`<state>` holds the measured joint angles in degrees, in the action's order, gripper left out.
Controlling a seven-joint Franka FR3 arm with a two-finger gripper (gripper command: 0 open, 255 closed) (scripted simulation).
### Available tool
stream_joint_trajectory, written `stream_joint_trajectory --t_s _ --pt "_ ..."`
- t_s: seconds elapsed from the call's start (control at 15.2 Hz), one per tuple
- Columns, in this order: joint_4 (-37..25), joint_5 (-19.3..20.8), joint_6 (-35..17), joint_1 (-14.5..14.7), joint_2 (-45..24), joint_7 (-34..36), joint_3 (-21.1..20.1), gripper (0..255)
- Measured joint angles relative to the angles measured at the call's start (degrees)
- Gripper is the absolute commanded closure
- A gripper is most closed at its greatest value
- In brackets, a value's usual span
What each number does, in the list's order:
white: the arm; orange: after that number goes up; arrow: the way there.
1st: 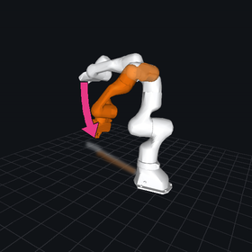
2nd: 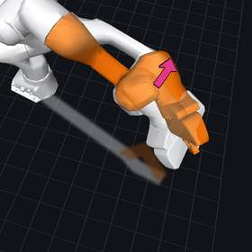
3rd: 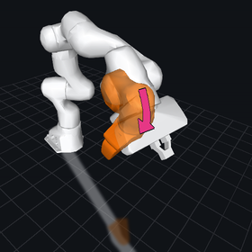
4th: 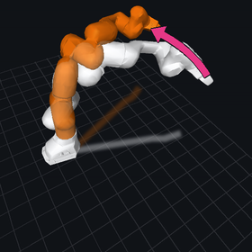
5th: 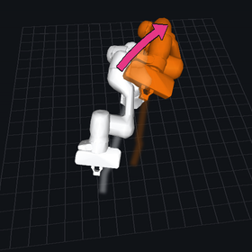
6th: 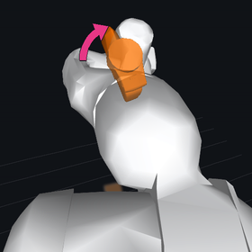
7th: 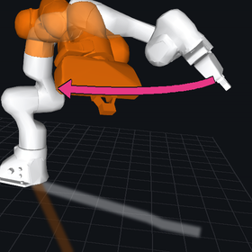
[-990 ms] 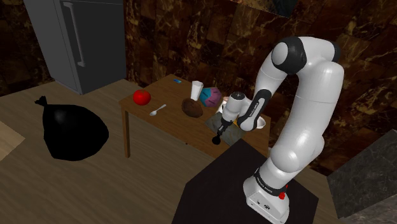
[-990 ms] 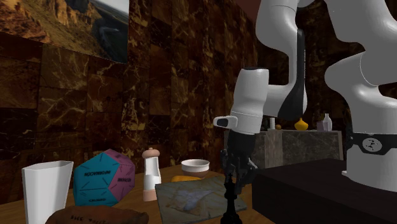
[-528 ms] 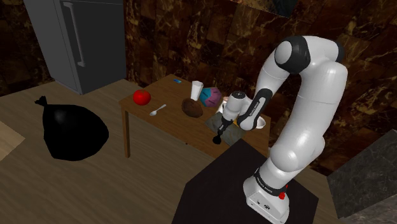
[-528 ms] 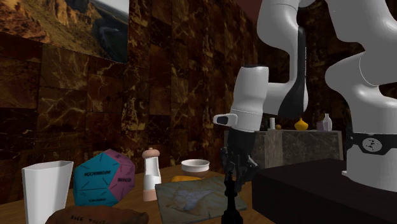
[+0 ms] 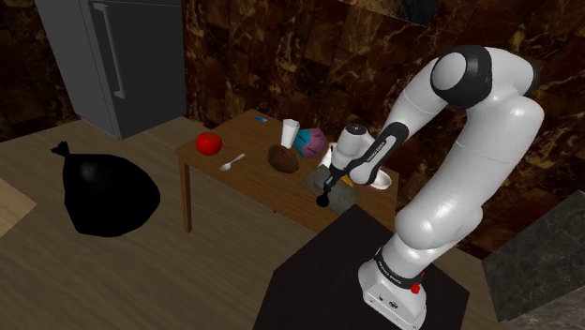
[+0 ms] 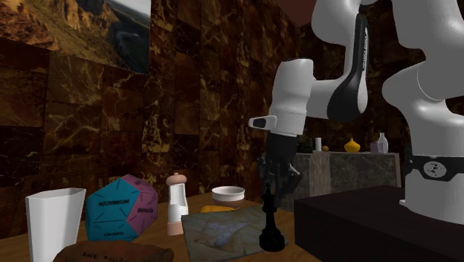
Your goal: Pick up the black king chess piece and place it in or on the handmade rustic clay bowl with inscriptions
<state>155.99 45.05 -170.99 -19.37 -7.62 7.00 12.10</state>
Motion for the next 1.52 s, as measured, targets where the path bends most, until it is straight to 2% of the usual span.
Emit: stream_joint_trajectory --t_s 0.33,0.66,1.12,1.52 --pt "1.56 -7.34 3.83 -1.03 5.39 -6.69 -2.34 255" --pt "2.63 -13.64 8.38 -0.37 11.10 -12.24 -3.08 255" --pt "2.72 -19.10 15.17 1.29 18.10 -17.12 -2.87 255" --pt "2.07 -21.67 20.52 2.27 22.89 -19.78 -2.53 255"
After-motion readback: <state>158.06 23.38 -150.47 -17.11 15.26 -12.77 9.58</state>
